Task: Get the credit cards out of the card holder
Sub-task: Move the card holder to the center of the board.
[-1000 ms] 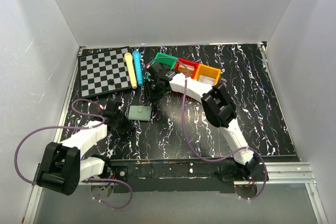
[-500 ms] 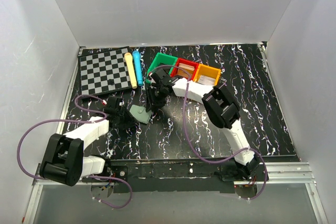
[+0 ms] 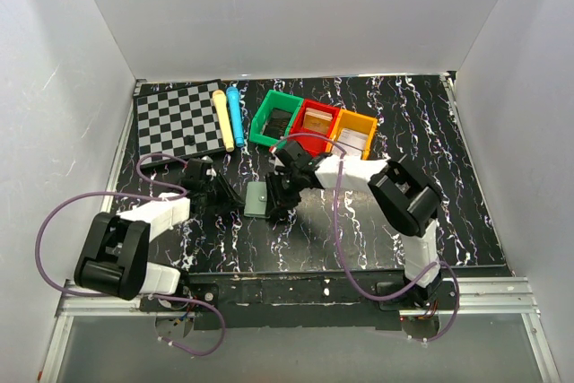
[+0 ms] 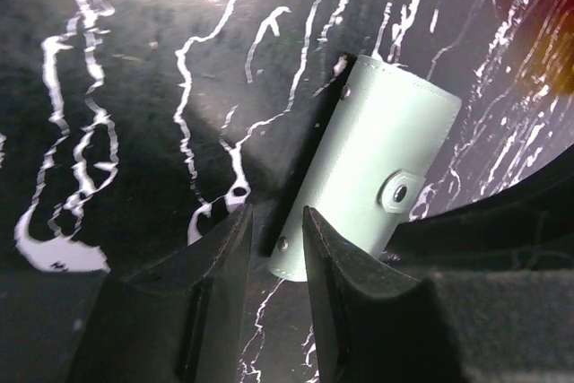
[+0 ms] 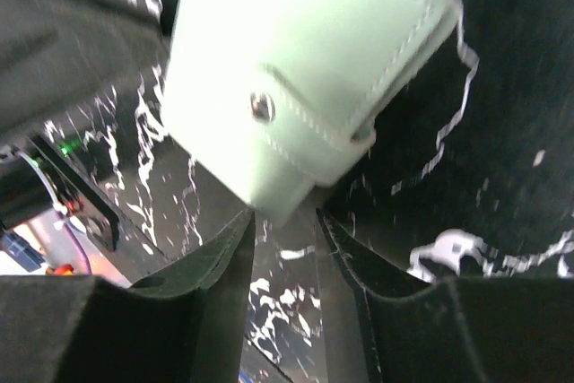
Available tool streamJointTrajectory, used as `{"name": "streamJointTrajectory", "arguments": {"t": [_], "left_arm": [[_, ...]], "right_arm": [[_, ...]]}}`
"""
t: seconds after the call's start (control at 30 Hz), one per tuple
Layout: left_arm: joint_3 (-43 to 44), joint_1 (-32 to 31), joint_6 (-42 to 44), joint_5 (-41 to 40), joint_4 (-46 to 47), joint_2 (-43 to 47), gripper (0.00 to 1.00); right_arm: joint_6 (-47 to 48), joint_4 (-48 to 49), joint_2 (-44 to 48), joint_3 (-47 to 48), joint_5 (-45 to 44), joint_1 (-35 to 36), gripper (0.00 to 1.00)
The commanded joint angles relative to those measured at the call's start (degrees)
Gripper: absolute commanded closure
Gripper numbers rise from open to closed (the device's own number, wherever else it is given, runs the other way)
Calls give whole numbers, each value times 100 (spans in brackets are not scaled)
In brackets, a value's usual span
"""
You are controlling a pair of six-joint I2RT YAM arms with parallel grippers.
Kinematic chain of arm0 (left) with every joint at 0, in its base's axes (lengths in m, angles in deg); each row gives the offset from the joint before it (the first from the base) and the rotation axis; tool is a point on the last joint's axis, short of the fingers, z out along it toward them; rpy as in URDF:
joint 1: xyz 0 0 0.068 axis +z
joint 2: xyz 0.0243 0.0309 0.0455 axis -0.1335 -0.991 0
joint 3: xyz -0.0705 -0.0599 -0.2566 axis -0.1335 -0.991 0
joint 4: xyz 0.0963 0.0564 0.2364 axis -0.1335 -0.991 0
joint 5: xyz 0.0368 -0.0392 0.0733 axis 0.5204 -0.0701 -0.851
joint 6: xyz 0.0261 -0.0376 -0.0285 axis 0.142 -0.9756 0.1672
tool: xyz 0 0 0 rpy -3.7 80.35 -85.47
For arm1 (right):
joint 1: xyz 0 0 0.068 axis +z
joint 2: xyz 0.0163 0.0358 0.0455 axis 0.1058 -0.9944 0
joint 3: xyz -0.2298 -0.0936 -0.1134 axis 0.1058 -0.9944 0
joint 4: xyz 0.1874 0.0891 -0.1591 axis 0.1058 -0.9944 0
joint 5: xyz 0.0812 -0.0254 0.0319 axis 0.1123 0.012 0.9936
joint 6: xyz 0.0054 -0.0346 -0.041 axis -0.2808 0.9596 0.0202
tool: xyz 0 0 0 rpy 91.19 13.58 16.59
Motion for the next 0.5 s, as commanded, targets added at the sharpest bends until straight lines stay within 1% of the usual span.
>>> {"name": "streamJointTrajectory", "arguments": {"t": [0.0, 0.1, 0.2, 0.27, 0.33, 0.43, 0.47], "left_arm": [[142, -42, 258, 460, 192, -288, 70], [133, -60, 240, 426, 210, -174, 70], [212, -60, 275, 207, -27, 150, 68], [300, -68, 406, 22, -247, 388, 61], [318, -42, 486, -84, -353, 634, 53], [230, -33, 539, -111, -266, 810, 40], [230, -16, 539, -50, -204, 828, 38]], "right_arm": [[-232, 290, 675, -608, -75, 104, 57], [-250, 167, 1062, -873, -391, 69, 52], [-267, 27, 1475, -1084, -698, -45, 39], [-162, -9, 1686, -1216, -778, -124, 25], [-126, 78, 1818, -1304, -691, -203, 16], [-485, 455, 1819, -1444, -297, -397, 15], [-687, 614, 1775, -1488, -199, -458, 17]]}}
